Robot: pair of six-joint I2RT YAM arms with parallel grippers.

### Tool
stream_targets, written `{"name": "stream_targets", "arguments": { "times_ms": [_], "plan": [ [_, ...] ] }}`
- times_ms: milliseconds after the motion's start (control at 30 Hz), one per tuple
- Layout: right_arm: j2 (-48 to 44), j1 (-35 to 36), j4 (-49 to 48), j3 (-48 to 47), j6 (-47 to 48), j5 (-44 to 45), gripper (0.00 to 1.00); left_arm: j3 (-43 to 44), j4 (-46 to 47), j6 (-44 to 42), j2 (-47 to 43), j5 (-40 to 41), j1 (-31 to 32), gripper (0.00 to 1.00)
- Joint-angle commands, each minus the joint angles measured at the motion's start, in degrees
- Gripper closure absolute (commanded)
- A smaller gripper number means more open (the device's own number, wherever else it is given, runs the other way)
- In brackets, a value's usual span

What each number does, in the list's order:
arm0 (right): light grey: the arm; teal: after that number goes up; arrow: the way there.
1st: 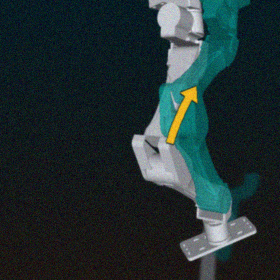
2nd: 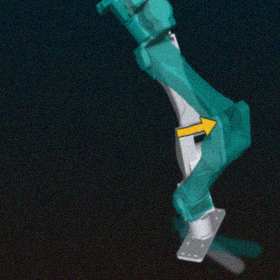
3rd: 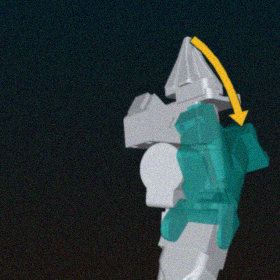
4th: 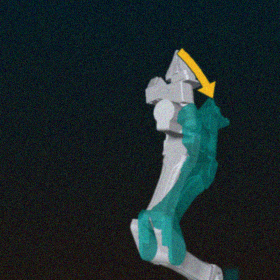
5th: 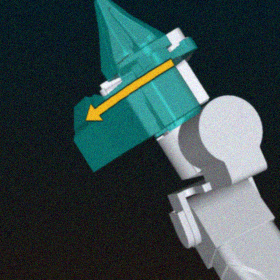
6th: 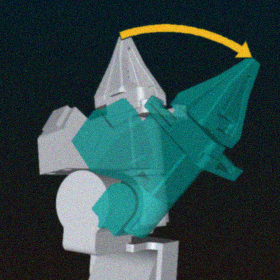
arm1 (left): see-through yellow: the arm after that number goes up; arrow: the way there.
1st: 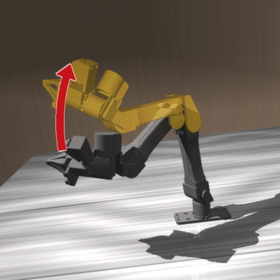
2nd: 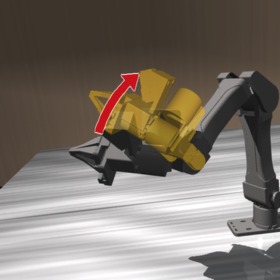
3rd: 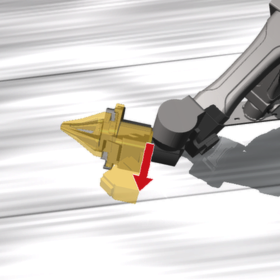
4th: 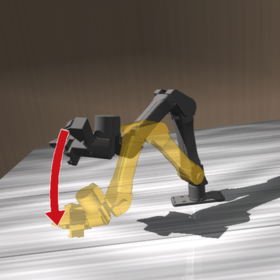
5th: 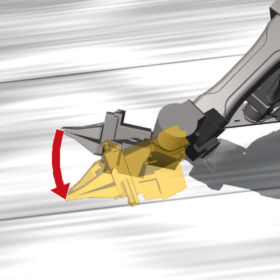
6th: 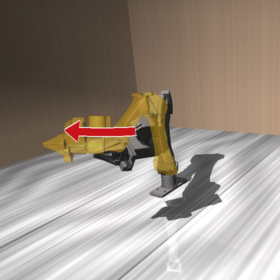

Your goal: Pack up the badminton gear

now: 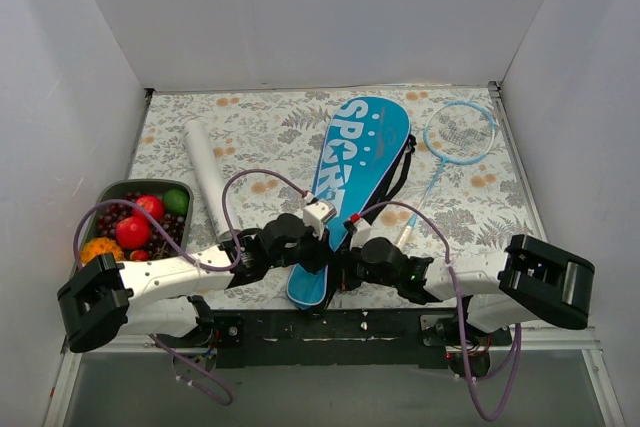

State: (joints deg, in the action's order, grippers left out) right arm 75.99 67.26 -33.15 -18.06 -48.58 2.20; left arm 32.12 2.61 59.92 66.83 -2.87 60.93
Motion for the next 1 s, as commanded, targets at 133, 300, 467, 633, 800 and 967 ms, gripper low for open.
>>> {"name": "stream_targets", "arguments": {
  "times_ms": [133, 300, 467, 633, 800, 967],
  "plan": [
    [9.9, 0.4, -22.3, 1.9, -1.5, -1.4, 0.99, -0.7, 4.5, 1.9, -3.6, -0.8, 0.2, 1.0],
    [15.4, 0.4, -37.1, 5.7, -2.9, -4.7, 0.99, -1.4, 4.4, 2.5, -4.7, -1.3, 0.2, 1.0],
    [8.2, 0.5, -27.2, 4.9, 0.2, -6.9, 0.99, -2.5, 4.5, 3.0, -5.8, 0.0, 0.2, 1.0],
    [-5.4, 0.5, 3.2, -1.7, 6.7, -1.1, 0.84, -2.6, 3.3, 3.9, -5.7, 5.5, 0.2, 1.0],
    [-15.2, 0.5, 35.6, -10.4, 9.2, 11.3, 0.68, -0.7, 1.1, 5.8, -2.9, 10.9, 0.2, 1.0],
    [-17.7, -0.2, 56.0, -17.8, 5.2, 22.7, 0.59, 1.5, -2.0, 7.9, -0.6, 14.0, -0.2, 1.0]
  ]
}}
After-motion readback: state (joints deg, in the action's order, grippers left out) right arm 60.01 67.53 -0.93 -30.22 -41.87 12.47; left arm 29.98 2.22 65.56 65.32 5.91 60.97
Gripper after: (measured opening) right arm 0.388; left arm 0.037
